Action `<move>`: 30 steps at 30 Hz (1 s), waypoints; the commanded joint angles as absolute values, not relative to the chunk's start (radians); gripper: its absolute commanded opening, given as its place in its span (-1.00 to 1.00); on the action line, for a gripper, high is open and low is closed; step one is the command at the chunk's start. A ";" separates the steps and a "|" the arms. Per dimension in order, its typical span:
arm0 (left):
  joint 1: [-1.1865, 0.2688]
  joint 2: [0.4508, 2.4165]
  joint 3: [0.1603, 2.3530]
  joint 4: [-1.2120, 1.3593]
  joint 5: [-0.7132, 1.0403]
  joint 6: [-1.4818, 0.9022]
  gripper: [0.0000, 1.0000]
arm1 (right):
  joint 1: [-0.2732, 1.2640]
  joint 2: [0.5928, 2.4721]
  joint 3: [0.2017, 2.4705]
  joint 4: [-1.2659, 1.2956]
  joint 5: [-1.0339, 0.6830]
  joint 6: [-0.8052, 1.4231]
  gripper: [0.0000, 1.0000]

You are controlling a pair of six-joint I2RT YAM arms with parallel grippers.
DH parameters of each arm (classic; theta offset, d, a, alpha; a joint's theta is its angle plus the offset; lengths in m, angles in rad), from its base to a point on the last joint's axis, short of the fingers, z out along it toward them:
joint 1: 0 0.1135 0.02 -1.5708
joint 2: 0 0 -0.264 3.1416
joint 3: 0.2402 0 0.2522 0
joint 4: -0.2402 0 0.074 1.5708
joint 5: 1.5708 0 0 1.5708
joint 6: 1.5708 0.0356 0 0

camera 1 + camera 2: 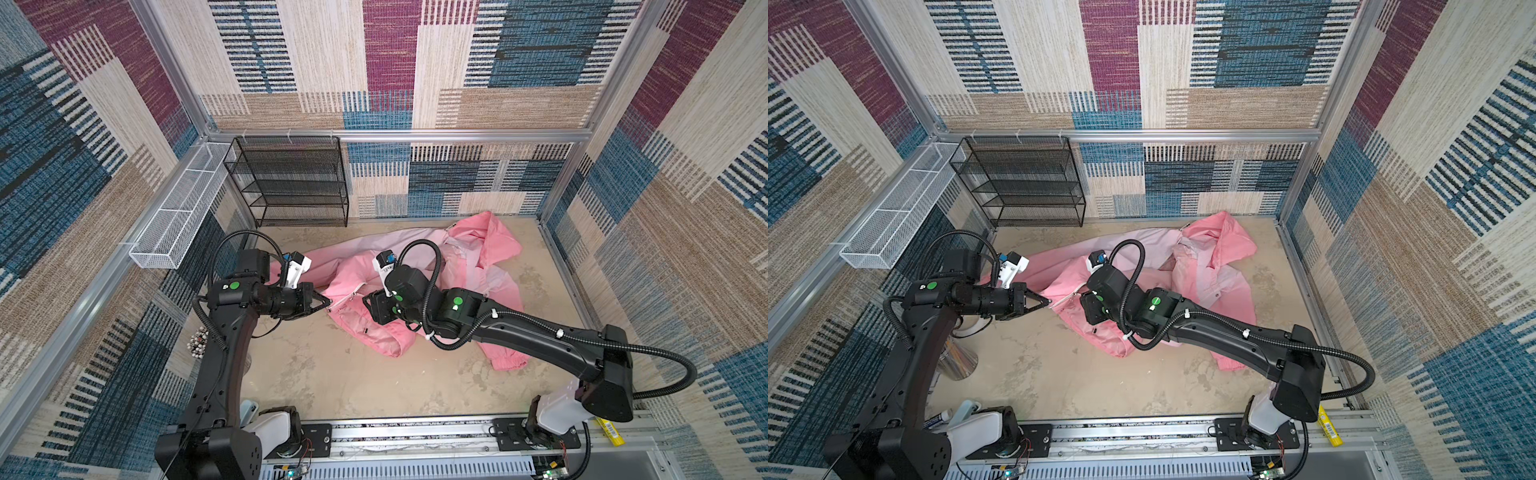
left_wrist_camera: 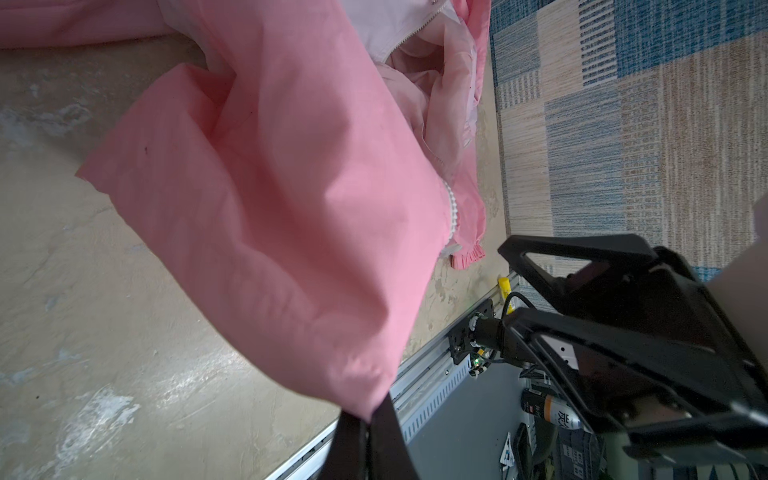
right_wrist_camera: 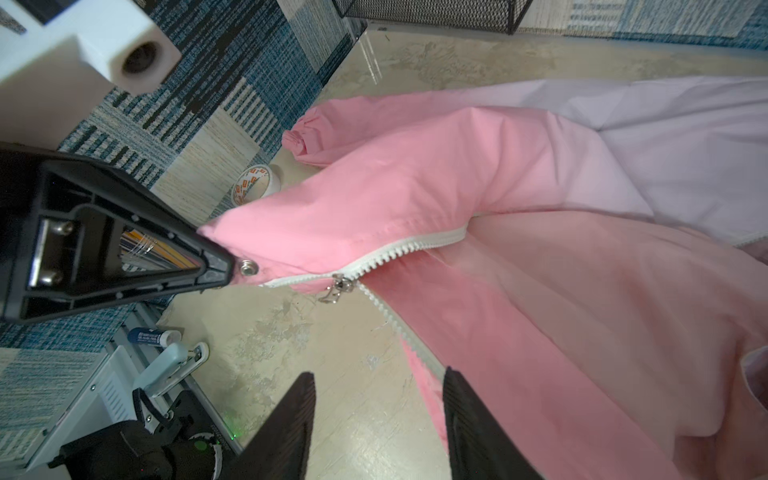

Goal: Zip up the jacket
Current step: 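Reach the right gripper to the slider near the left gripper and grasp it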

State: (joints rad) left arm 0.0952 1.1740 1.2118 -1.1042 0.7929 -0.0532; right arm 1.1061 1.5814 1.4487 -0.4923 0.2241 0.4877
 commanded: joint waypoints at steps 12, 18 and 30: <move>0.095 1.109 1.187 -1.071 0.808 -0.079 -1.00 | 1.159 1.751 1.596 -0.562 0.248 0.634 -0.18; 0.095 1.102 1.180 -1.072 0.831 -0.081 -1.00 | 1.163 1.805 1.674 -0.569 0.255 0.647 -0.17; 0.095 1.077 1.142 -1.051 0.853 -0.088 -1.00 | 1.164 1.896 1.830 -0.766 0.389 0.699 -0.42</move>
State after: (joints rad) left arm 0.0952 1.0847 1.1465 -1.0714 0.8192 -0.0761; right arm 1.1652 1.8984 1.8202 -0.7181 0.3279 0.6773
